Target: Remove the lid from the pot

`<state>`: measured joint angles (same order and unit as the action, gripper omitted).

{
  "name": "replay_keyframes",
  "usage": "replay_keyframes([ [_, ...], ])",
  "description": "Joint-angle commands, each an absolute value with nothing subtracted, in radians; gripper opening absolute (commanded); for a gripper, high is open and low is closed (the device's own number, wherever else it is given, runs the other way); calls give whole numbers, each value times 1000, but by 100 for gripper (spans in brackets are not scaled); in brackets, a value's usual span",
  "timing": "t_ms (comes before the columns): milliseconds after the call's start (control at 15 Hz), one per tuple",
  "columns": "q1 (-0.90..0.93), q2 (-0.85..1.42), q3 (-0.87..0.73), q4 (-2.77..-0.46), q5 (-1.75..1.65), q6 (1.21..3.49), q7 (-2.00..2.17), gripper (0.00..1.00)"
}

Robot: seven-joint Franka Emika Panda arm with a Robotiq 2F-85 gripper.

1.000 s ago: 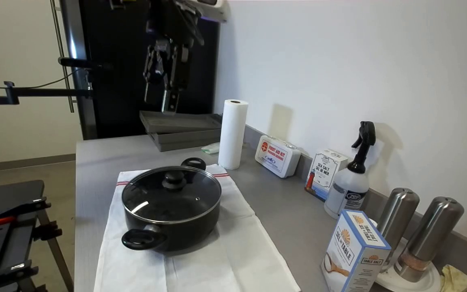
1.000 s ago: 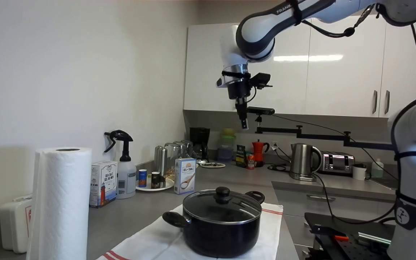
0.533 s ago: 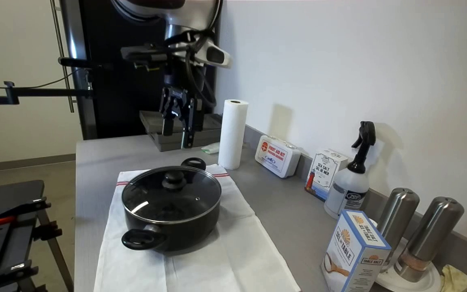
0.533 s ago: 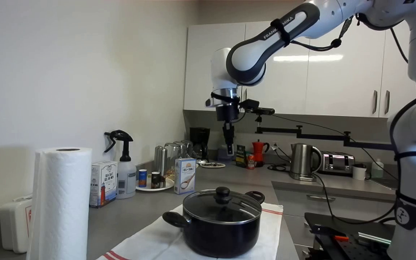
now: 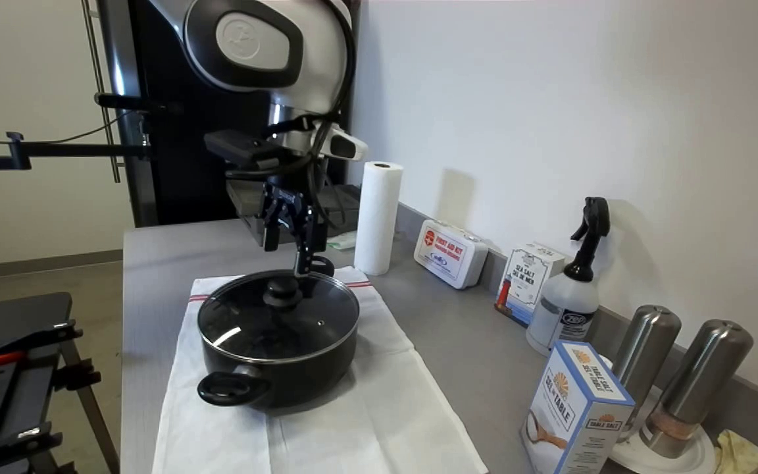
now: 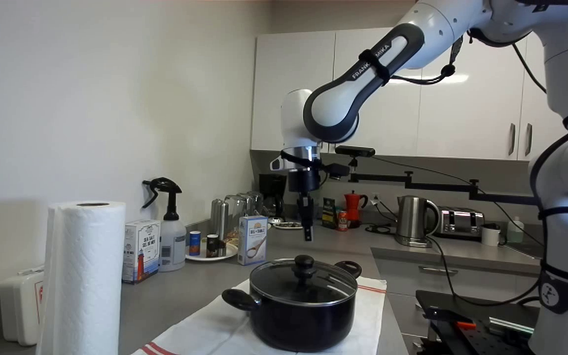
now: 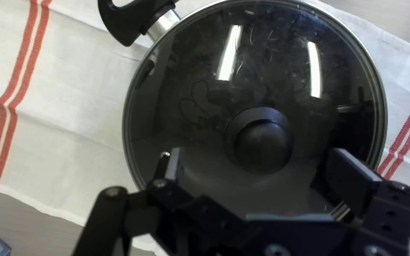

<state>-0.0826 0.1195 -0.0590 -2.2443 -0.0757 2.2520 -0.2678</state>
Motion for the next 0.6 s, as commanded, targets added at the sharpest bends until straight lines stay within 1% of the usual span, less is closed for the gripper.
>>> replay_keyframes([
  [0,-80,137,-48,-2276,-58,2333,-285,100],
  [533,-88,169,-35,-2329,-46,2459,-302,100],
])
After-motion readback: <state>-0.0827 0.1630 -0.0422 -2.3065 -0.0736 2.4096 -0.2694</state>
